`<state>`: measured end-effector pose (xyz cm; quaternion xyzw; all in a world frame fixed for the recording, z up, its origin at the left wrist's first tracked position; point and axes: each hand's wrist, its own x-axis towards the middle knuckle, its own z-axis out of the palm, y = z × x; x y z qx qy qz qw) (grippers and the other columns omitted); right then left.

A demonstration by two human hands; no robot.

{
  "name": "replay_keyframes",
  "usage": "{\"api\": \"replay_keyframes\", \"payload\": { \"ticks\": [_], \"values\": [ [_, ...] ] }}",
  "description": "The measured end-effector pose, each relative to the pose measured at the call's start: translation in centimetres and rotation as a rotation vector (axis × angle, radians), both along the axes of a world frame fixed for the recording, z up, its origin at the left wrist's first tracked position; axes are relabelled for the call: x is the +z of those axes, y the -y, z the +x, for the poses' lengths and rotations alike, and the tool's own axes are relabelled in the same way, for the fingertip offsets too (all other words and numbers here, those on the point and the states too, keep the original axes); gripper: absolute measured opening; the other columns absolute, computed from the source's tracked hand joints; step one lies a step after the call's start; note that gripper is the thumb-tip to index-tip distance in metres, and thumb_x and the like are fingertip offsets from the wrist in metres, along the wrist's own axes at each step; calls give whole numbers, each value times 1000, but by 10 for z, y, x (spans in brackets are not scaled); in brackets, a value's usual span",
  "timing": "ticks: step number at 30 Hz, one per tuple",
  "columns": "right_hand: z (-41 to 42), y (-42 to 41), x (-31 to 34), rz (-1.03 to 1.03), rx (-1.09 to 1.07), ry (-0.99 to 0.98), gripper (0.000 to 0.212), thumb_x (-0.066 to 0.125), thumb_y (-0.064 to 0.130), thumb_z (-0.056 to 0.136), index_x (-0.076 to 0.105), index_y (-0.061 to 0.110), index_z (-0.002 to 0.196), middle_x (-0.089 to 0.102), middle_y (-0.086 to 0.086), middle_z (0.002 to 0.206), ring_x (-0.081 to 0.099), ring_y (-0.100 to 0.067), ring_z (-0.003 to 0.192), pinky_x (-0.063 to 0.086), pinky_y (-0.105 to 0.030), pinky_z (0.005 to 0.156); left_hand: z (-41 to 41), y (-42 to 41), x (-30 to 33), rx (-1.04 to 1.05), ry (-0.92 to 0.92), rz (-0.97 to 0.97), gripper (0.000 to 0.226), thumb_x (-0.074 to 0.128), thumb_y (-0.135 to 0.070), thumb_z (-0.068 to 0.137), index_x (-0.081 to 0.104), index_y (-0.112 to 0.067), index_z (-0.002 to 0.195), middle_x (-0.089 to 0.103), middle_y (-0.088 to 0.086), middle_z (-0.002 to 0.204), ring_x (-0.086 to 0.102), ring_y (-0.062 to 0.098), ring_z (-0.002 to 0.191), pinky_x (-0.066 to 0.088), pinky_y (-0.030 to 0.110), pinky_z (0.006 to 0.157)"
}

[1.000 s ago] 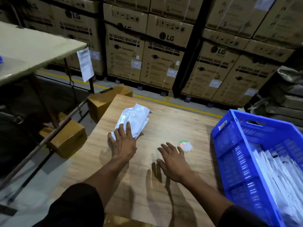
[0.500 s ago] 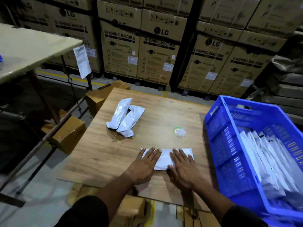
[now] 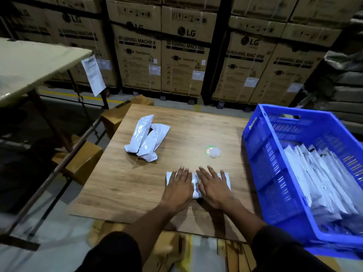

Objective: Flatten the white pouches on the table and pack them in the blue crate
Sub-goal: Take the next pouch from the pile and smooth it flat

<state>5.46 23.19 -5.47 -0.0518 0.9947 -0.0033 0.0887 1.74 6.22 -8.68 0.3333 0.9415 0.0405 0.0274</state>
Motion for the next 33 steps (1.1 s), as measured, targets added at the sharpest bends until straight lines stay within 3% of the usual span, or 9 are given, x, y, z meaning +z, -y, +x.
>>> {"api": "replay_keyframes", "payload": {
  "ticks": [3,6,9,16,23,28,33],
  "values": [
    [1,1,-19,-10,22,27,73,6,49,94,35,18,154,27,1,163,22,-28,150,18,-61,114,7,-4,-12,91,40,16,59,31,-39,98,69,-3,126,67,15,132,62,30,125,52,47,102],
    [7,-1,-32,19,17,-31,59,25,43,98,49,18,146,45,0,154,38,-29,144,25,-59,111,11,-4,-17,135,11,50,61,30,-41,100,64,-3,133,62,15,139,58,30,129,48,49,107],
    [10,-2,-38,-6,8,-98,56,31,42,99,48,19,147,44,2,154,37,-28,144,15,-56,112,12,-4,-24,152,-33,87,61,30,-40,101,58,-3,140,56,15,146,52,30,136,43,51,111],
    [10,-1,-38,-37,-19,-73,58,25,45,101,33,23,155,28,7,162,20,-25,151,7,-54,116,11,-2,-30,135,-85,153,61,33,-42,99,55,-5,143,51,14,150,49,30,139,42,51,112],
    [13,0,-41,-28,-6,-53,62,12,48,101,14,26,159,6,10,166,0,-21,154,-5,-53,118,13,-2,-38,124,-89,136,63,32,-44,100,50,-5,147,48,14,154,44,30,143,21,49,117],
    [14,0,-41,-27,-11,-52,62,12,47,101,13,27,160,4,11,166,0,-22,154,-8,-51,117,14,-2,-38,123,-66,120,63,31,-43,100,51,-6,147,49,14,153,44,30,143,20,48,116],
    [15,2,-39,-37,-23,-26,65,2,49,97,-2,33,159,-14,16,164,-17,-17,152,-15,-49,116,14,-3,-38,116,-60,130,63,31,-43,100,52,-6,146,49,14,152,45,31,142,22,49,115]
  ]
}}
